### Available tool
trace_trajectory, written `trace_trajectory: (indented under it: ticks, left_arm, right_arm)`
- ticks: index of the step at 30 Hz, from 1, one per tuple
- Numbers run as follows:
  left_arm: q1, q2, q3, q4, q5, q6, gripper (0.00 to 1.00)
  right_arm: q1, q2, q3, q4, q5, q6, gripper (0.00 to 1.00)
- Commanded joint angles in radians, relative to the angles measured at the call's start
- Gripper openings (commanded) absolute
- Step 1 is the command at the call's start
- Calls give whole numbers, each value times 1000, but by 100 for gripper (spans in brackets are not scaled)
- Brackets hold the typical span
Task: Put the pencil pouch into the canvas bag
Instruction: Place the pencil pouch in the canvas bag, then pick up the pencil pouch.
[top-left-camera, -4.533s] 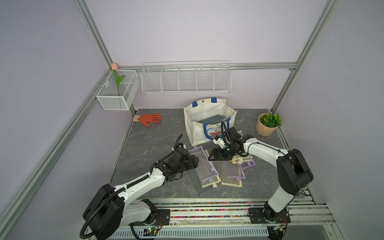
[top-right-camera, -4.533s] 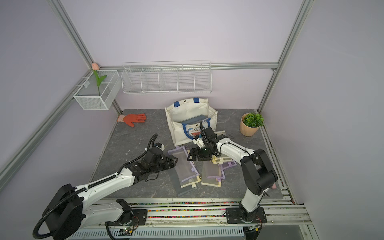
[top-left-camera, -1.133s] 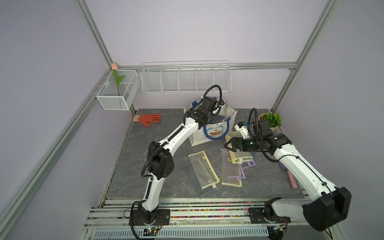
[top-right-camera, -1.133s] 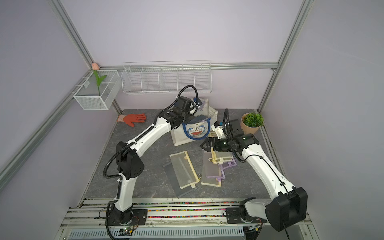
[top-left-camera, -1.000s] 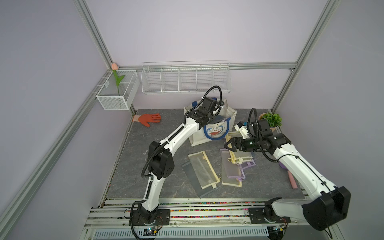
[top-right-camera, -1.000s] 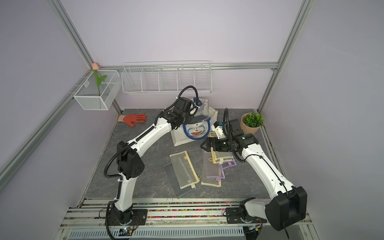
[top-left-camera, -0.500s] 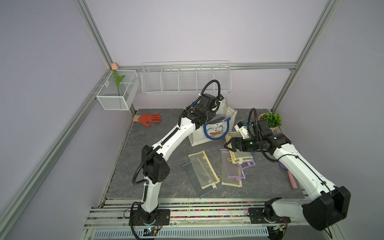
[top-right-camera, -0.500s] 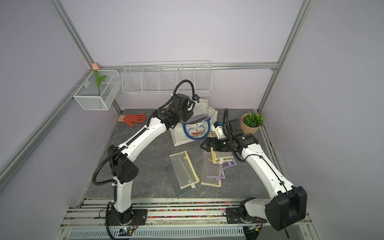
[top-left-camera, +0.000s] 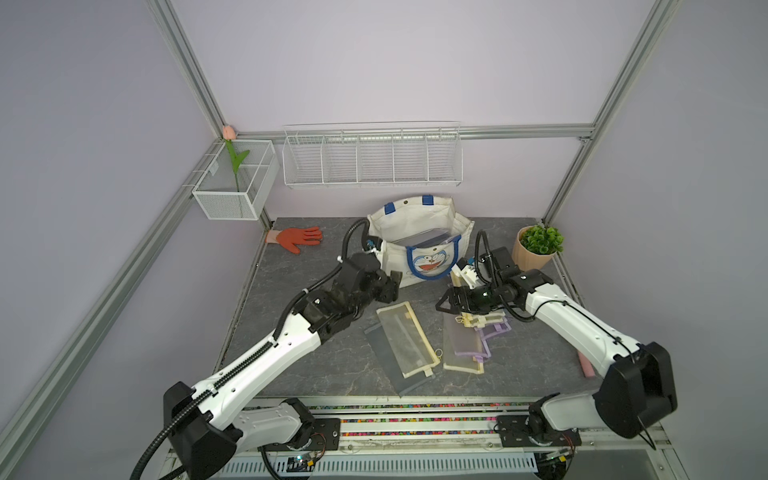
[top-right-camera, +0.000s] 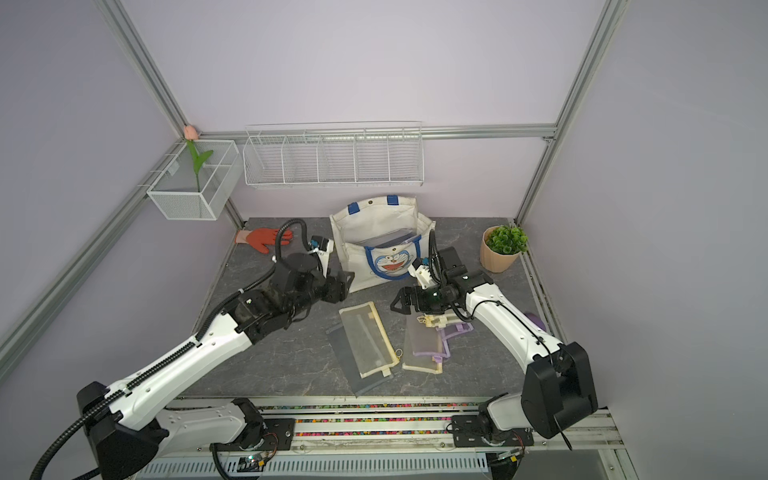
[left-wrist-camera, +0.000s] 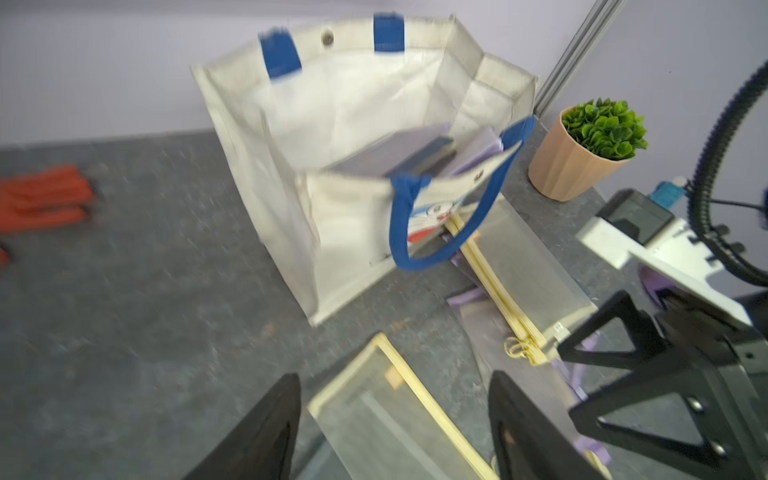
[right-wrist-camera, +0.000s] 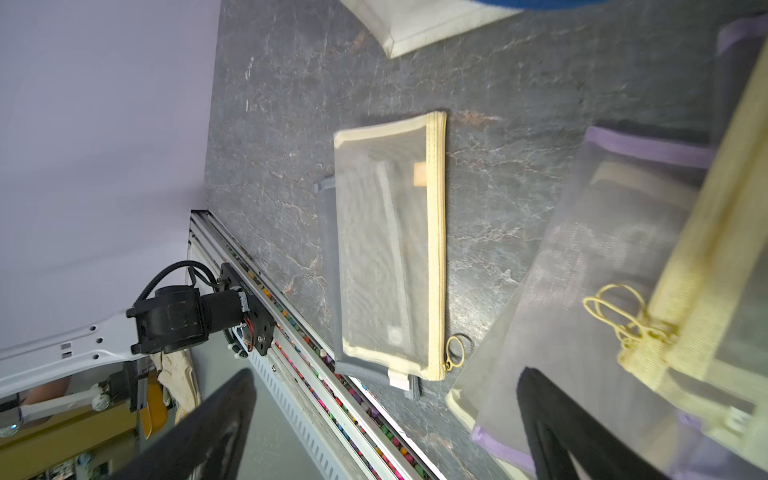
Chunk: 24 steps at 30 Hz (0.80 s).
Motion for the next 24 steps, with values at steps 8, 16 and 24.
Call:
trace_trajectory:
  ticks: [8, 16, 24]
  left_arm:
    - [-5, -6, -389, 335, 173, -558, 73]
    - [-5, 154, -476, 527, 213, -739, 67]
    - [-11, 210, -554, 610, 190, -848, 56]
  right_arm:
    - [104, 239, 5, 160, -37, -14, 96]
    - [128, 405, 22, 226, -55, -8, 86]
    - [140, 454, -2, 245, -59, -6, 76]
